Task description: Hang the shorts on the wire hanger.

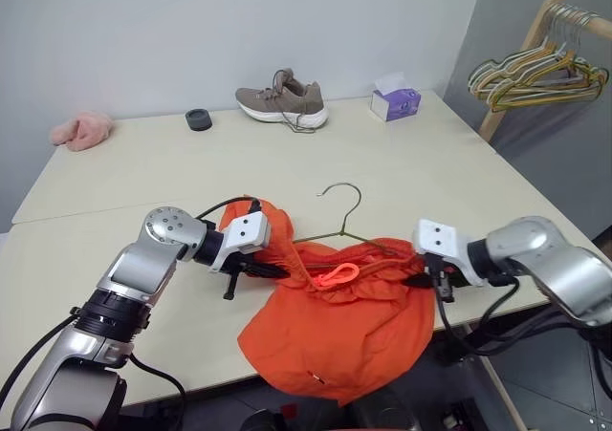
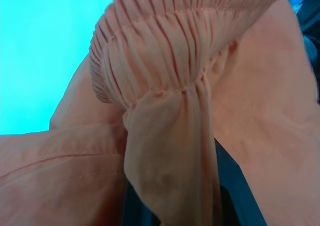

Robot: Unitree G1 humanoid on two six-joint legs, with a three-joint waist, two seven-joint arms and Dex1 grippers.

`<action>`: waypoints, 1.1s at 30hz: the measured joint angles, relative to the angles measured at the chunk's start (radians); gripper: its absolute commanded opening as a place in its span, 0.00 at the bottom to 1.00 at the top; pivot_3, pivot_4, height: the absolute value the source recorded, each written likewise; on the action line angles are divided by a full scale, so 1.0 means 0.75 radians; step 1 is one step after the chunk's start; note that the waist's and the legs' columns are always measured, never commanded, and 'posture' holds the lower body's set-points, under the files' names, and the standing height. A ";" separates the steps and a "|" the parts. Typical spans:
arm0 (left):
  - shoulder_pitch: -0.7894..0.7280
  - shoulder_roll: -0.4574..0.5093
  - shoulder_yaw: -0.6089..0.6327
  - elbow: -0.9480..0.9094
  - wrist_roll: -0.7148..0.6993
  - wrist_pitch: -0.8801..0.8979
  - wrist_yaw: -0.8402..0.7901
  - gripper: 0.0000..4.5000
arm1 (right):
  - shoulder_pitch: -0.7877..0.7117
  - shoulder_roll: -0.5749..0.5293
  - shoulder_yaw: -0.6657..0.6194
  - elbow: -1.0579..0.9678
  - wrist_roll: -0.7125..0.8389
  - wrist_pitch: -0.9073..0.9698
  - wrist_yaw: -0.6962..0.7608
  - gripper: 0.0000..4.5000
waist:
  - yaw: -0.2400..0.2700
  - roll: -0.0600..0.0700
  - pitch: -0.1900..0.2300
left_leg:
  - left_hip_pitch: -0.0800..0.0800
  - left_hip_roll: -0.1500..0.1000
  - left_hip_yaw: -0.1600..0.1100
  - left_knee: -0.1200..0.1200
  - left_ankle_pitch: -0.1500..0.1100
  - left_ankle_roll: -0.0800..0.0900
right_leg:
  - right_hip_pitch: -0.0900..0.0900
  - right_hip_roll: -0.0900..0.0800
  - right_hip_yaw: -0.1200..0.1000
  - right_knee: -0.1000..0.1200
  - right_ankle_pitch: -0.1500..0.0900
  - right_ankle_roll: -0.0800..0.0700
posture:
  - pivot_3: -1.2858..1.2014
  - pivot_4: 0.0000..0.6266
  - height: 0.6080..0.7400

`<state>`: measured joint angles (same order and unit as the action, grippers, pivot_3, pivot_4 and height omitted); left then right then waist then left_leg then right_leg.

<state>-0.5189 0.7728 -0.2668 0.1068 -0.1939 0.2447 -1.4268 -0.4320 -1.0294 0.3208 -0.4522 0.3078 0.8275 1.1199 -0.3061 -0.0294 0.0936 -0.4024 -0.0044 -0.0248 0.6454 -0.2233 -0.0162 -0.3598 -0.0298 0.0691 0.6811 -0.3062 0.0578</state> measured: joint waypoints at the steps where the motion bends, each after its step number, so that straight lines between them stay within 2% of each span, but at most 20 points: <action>1: 0.000 0.000 0.000 0.000 0.002 -0.008 0.001 0.00 | 0.026 -0.019 -0.025 -0.026 0.019 0.016 0.006 0.53 | 0.000 0.000 0.000 | 0.000 0.000 0.000 0.000 0.000 0.000 | 0.000 0.000 0.000 0.000 -0.001 0.001 | 0.39 0.07 1.00; 7: 0.000 -0.002 0.000 0.000 0.005 -0.021 0.002 0.00 | 0.105 -0.087 -0.147 -0.076 0.091 0.085 0.010 1.00 | -0.005 0.000 0.000 | 0.002 0.000 0.002 0.000 0.000 0.000 | 0.002 0.000 0.002 -0.001 -0.001 0.002 | 0.38 0.07 1.00; 15: 0.000 -0.003 -0.002 0.000 0.005 -0.022 -0.007 0.00 | 0.096 -0.028 -0.159 0.000 0.087 0.139 -0.104 1.00 | -0.005 0.000 0.000 | 0.002 0.000 0.002 0.000 0.000 0.000 | 0.002 0.000 0.002 -0.001 -0.001 0.002 | 0.38 0.07 1.00; 21: -0.001 -0.004 -0.002 -0.001 0.005 -0.023 -0.009 0.00 | -0.022 0.052 -0.076 0.102 0.034 0.132 -0.130 1.00 | -0.005 0.000 0.000 | 0.002 0.000 0.002 0.000 0.000 0.000 | 0.001 0.000 0.002 -0.001 -0.001 0.002 | 0.39 0.07 1.00; 28: -0.003 -0.008 -0.002 0.000 0.005 -0.023 -0.011 0.00 | -0.170 0.149 0.086 0.213 -0.002 0.102 -0.065 1.00 | -0.005 0.000 0.000 | 0.002 0.000 0.001 0.000 0.000 0.000 | 0.002 0.000 0.001 0.000 -0.001 0.002 | 0.39 0.06 1.00; 31: -0.003 -0.009 -0.002 0.000 0.003 -0.022 -0.016 0.00 | -0.194 0.183 0.144 0.285 -0.031 0.075 -0.037 0.81 | -0.005 0.000 0.000 | 0.002 0.000 0.001 0.000 0.000 0.000 | 0.002 0.000 0.001 0.000 -0.001 0.001 | 0.39 0.06 1.00; 32: -0.004 -0.012 -0.002 0.000 0.002 -0.022 -0.020 0.00 | -0.203 0.196 0.160 0.300 -0.042 0.067 -0.029 0.70 | -0.005 0.000 0.000 | 0.002 0.000 0.001 0.000 0.000 0.000 | 0.002 0.000 0.001 0.000 0.001 -0.001 | 0.39 0.06 1.00; 33: -0.004 -0.013 -0.002 0.000 0.002 -0.021 -0.023 0.00 | -0.211 0.200 0.173 0.305 -0.048 0.062 -0.022 0.65 | -0.005 0.000 0.000 | 0.002 0.000 0.001 0.000 0.000 0.000 | 0.002 0.000 0.001 0.000 0.002 -0.003 | 0.39 0.06 1.00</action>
<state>-0.5217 0.7629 -0.2686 0.1067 -0.1926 0.2290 -1.4438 -0.5904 -0.8791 0.4503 -0.2233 0.2721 0.8738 1.1034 -0.3098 -0.0293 0.0936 -0.4008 -0.0045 -0.0240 0.6456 -0.2233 -0.0162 -0.3585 -0.0300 0.0699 0.6812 -0.3048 0.0554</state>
